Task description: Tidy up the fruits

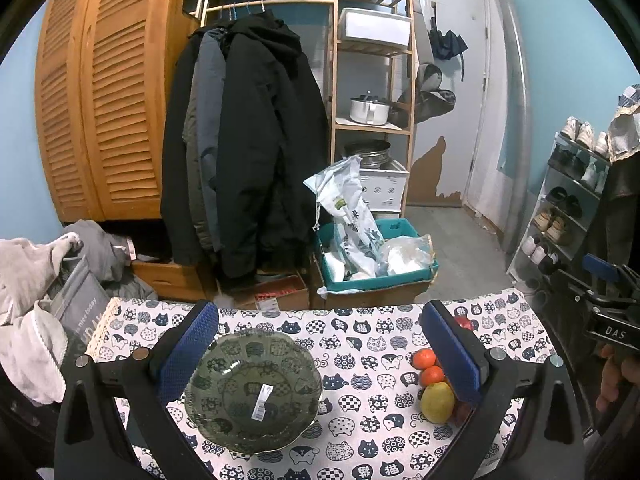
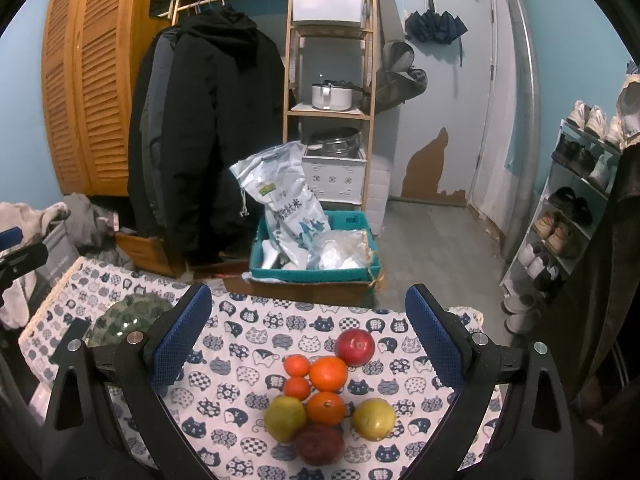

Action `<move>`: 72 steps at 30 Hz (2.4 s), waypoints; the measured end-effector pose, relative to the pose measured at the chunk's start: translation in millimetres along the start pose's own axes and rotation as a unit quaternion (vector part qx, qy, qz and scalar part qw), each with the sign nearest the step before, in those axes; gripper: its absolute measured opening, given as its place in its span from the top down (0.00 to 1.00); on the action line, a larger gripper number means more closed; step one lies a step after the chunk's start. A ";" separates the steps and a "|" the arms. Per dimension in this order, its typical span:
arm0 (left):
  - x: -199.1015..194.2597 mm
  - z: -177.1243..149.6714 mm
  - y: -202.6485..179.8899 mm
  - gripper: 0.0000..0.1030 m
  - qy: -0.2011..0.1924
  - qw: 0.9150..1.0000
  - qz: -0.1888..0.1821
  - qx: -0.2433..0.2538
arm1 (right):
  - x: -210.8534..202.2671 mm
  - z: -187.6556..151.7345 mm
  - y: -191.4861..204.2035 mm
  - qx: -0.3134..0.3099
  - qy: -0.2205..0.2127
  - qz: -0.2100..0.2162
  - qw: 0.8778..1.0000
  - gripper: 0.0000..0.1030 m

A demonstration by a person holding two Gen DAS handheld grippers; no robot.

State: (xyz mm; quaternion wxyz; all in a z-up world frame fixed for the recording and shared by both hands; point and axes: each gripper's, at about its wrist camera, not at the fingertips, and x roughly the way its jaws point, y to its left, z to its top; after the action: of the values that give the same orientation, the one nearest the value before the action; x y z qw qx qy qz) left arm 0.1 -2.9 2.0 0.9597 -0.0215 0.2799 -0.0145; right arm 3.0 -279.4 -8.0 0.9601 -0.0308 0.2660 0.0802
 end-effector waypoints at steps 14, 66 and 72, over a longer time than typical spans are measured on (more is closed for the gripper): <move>0.7 0.1 -1.8 0.01 0.000 1.000 -0.002 0.000 | 2.2 -1.4 3.8 0.001 0.002 0.004 1.000 0.07; 2.1 -4.5 2.3 0.01 0.002 1.000 -0.001 -0.002 | 0.2 -1.3 0.1 -0.003 0.000 0.006 1.000 0.07; 2.0 -5.3 2.7 0.01 0.002 1.000 0.001 -0.001 | 0.3 -1.2 0.3 -0.002 0.000 0.006 1.000 0.07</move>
State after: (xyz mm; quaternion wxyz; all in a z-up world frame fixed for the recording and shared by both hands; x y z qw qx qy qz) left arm -1.0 -0.4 -3.7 0.9591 -0.0227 0.2819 -0.0136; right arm 2.5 -279.2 -9.2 0.9597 -0.0312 0.2655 0.0869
